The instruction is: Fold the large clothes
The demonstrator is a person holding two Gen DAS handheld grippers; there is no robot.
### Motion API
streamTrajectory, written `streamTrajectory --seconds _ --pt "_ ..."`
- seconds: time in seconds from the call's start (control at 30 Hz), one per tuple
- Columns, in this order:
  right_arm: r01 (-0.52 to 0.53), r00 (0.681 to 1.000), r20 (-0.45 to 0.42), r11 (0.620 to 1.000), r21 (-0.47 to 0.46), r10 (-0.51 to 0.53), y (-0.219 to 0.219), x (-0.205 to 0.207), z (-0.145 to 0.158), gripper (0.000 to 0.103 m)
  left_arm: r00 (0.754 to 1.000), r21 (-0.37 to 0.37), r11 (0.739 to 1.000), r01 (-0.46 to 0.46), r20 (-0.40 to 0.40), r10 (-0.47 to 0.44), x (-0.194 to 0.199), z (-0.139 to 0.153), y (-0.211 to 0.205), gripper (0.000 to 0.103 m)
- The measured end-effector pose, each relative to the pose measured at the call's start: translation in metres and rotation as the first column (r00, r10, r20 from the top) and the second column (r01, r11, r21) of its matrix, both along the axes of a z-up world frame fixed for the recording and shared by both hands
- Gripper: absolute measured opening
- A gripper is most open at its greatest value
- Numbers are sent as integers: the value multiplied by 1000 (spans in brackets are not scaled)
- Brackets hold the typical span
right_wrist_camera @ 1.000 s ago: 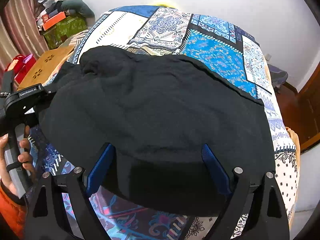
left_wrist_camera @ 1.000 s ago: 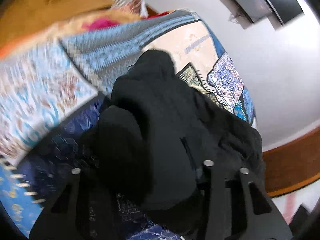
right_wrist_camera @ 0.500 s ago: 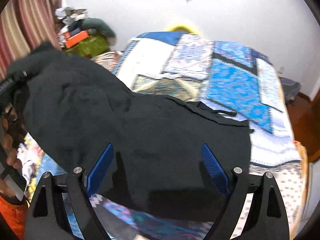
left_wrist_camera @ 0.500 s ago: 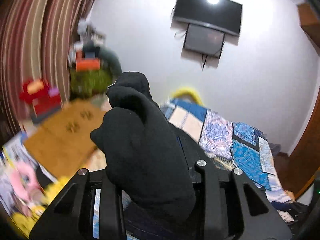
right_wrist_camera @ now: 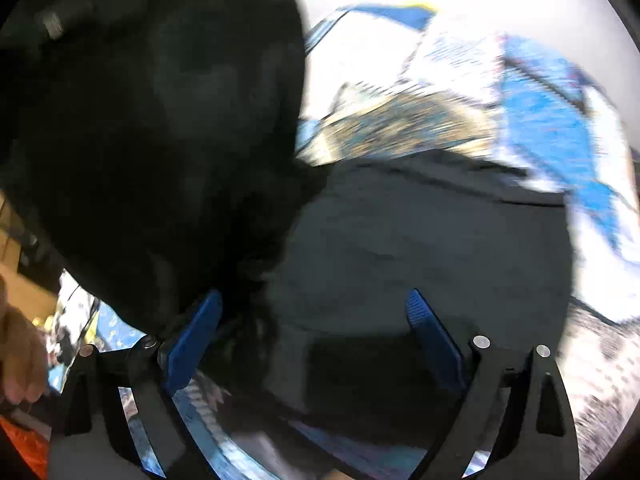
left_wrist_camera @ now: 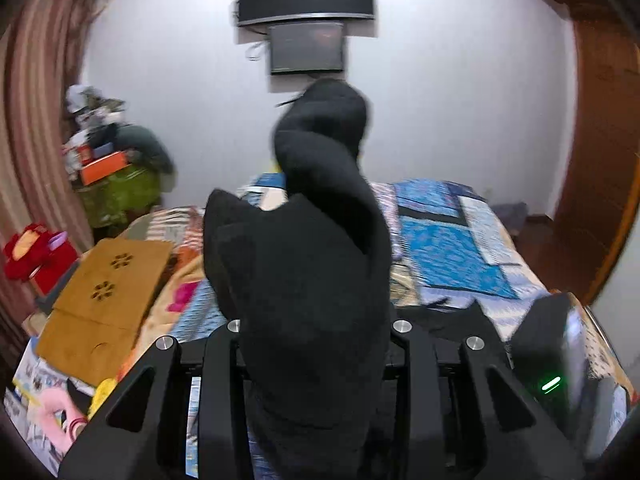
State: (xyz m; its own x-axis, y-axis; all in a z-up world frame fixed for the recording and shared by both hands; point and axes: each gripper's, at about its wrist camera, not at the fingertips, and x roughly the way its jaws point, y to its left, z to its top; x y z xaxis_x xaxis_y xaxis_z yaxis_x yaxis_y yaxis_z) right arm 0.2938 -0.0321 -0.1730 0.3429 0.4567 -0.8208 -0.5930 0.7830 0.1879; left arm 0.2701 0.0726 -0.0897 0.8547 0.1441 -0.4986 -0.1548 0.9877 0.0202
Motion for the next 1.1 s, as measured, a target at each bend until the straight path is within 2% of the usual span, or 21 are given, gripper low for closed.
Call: streamTrajectory --seconds 0.13,0.27,0.33,0.43,0.47,0.5,0.6,0.73,0.83,0.9,0.97,1.1 --pt "163 983 96 984 -74 -156 -73 1 13 93 995 17 996 86 -46 -85 7 -13 -39 33" --pt "285 957 90 954 -92 -277 -132 2 12 93 977 66 983 170 -144 -160 13 -45 -86 34" --pt "324 946 60 942 -89 -319 -155 2 7 93 955 80 972 222 -218 -200 16 -66 -103 38" --pt "355 935 49 930 -92 -352 -177 -8 5 93 897 48 947 317 -340 -283 20 -97 -121 60" --pt "359 933 47 929 -91 -357 -179 -10 7 93 884 37 941 336 -358 -302 19 -102 -124 66" --pt "363 932 48 928 -88 -360 -181 -13 9 93 872 37 933 358 -370 -319 16 -105 -127 67" --pt "361 932 58 930 -68 -357 -187 -21 19 93 862 56 922 384 -380 -336 4 -99 -129 71" --pt "335 940 83 942 -22 -332 -177 -24 38 93 842 -24 916 401 -383 -379 -9 -80 -119 74" --pt "297 949 99 954 23 -298 -163 -24 50 93 832 -68 905 420 -370 -414 -21 -63 -109 86" --pt "264 958 99 963 56 -268 -149 -22 57 93 839 -83 905 417 -348 -418 -29 -50 -97 88" --pt "228 966 105 970 86 -236 -133 -21 63 93 858 -81 916 394 -324 -398 -35 -38 -83 88" --pt "173 979 92 979 109 -183 -100 -12 61 93 910 -55 952 300 -282 -303 -35 -24 -42 91"
